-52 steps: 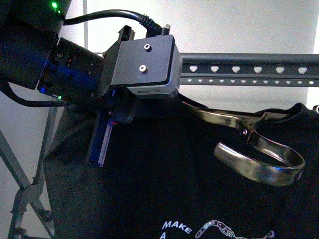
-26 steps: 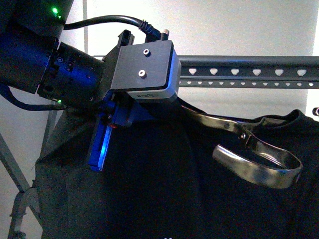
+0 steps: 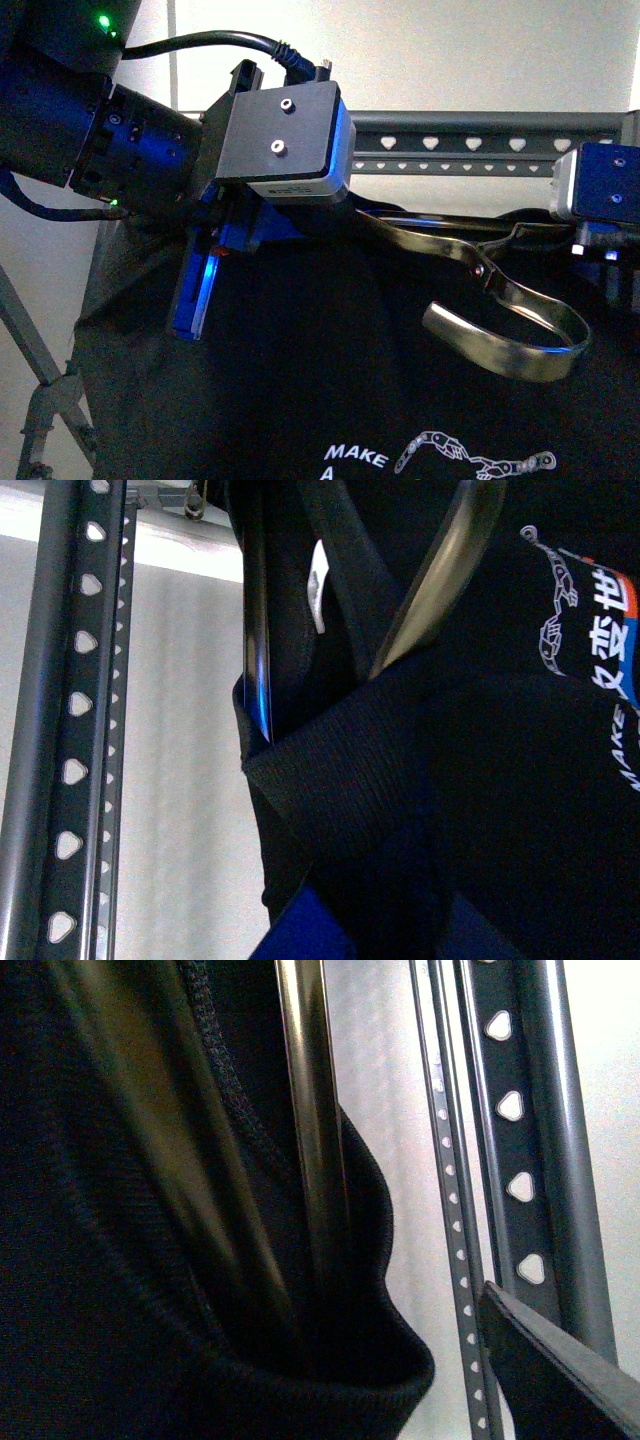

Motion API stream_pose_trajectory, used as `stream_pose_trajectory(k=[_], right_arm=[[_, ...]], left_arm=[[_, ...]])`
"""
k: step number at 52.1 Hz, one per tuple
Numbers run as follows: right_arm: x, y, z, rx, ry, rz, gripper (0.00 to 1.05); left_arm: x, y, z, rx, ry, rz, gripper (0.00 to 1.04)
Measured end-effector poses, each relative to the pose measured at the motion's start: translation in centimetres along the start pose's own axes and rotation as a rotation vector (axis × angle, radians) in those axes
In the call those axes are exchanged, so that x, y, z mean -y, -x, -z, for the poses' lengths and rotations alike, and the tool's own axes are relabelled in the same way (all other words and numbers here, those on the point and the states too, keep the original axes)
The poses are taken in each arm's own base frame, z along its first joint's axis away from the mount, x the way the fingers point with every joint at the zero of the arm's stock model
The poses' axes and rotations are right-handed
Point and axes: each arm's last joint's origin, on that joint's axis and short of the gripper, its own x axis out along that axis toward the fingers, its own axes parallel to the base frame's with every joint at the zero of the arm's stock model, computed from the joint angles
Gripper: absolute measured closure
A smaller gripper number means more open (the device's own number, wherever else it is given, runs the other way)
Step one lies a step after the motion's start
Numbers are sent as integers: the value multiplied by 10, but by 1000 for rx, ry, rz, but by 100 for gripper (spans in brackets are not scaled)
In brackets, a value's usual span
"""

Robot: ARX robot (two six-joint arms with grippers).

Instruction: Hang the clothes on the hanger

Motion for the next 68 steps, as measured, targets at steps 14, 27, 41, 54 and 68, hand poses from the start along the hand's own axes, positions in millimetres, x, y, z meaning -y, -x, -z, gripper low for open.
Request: stream_pose_trajectory(k=[14, 27, 41, 54, 68], right_arm=[[1, -4, 1, -7, -119, -13, 77], [-21, 15, 20, -72, -315, -106, 100], [-56, 46, 56, -278, -530, -225, 100], [-66, 69, 78, -427, -846, -247, 101], [-52, 77, 82, -503, -1301, -263, 101]], left_arm=[[0, 0, 1, -3, 0, -1, 101], [-3, 1, 0, 8, -7, -11, 65], [-4, 1, 0, 8, -8, -12, 20], [-11, -1, 8, -34, 323, -336, 7], [-58, 49, 68, -203, 1508, -1118, 7]])
